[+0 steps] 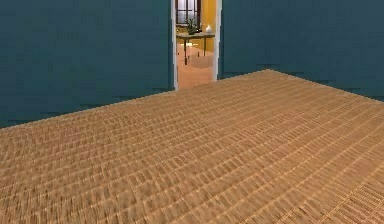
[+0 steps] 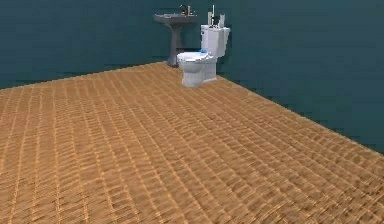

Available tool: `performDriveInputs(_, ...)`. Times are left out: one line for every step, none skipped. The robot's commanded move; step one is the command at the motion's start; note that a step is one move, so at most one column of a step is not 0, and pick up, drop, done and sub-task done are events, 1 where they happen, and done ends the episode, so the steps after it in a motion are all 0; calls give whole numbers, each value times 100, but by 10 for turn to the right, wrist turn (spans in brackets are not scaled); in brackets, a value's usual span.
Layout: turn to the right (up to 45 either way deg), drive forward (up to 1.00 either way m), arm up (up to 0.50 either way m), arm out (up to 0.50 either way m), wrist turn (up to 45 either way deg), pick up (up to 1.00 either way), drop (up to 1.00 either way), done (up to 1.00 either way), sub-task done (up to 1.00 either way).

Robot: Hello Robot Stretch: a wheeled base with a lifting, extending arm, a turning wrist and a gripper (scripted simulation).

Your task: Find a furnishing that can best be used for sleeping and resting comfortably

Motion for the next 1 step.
performDriveInputs(60,0,0,0,0,0,0,0,0)
